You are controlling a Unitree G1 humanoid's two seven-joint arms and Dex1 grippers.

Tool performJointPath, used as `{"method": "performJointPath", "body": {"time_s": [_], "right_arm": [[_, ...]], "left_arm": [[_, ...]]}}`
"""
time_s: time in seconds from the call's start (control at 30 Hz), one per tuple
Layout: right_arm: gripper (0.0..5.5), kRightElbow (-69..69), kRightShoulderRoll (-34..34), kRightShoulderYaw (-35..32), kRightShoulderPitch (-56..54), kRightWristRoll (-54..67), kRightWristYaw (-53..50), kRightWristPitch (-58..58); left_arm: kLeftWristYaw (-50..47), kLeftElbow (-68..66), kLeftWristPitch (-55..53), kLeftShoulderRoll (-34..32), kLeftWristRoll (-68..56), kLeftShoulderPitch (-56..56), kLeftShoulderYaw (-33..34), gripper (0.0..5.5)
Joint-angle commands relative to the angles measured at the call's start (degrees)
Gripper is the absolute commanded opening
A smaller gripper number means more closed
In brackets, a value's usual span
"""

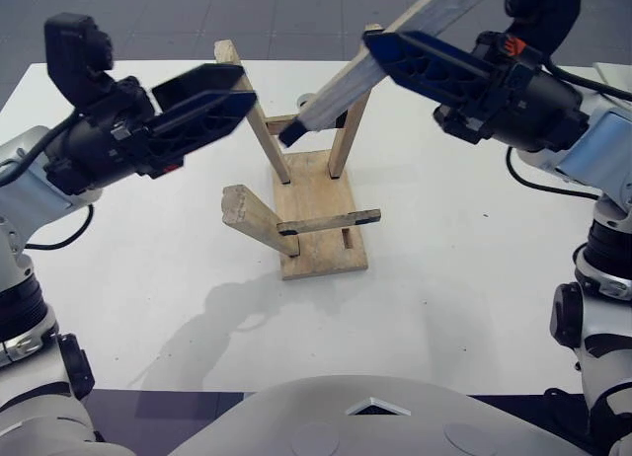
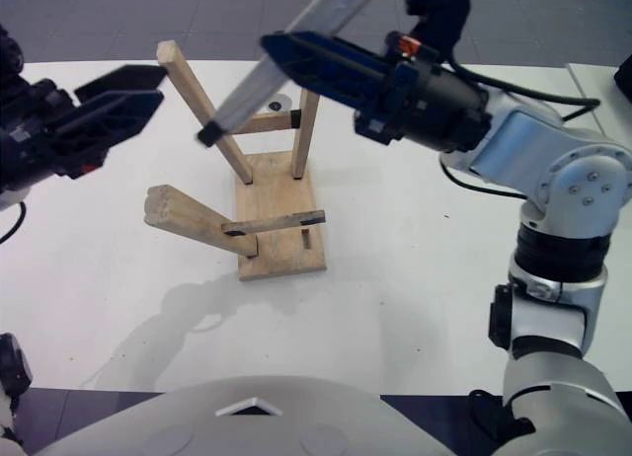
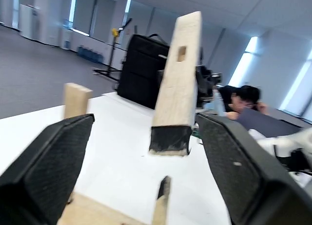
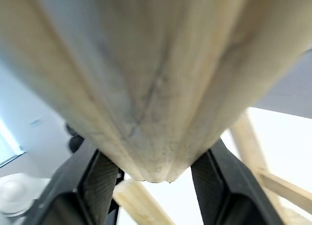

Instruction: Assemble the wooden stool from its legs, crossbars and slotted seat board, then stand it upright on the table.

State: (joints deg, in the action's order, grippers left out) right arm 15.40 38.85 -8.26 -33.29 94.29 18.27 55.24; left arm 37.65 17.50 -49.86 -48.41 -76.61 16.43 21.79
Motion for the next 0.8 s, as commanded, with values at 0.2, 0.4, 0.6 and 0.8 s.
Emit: {"method": "performJointPath", "body": {"time_s": [0.2, 0.4, 0.6, 0.8], "right_arm": [[2.05, 3.43, 8.33, -3.43, 16.63, -22.24, 13.19, -4.72], [2.04, 4.21, 10.24, 5.43, 23.75, -43.55, 30.08, -18.59], [2.04, 4.37, 9.21, 12.15, 25.05, -54.21, 38.81, -25.59], [2.04, 4.45, 6.76, 14.39, 23.54, -57.38, 41.73, -27.48]], "left_arm": [[2.91, -8.88, 20.51, -0.24, 41.98, -10.67, -18.17, 5.38], [-4.73, -23.68, 30.64, 10.79, 62.56, -4.88, -32.07, 5.40], [-5.31, -39.64, 38.76, 16.67, 71.90, 1.88, -36.45, 5.40], [-4.92, -51.21, 45.19, 21.42, 76.05, 8.25, -37.89, 5.40]]}}
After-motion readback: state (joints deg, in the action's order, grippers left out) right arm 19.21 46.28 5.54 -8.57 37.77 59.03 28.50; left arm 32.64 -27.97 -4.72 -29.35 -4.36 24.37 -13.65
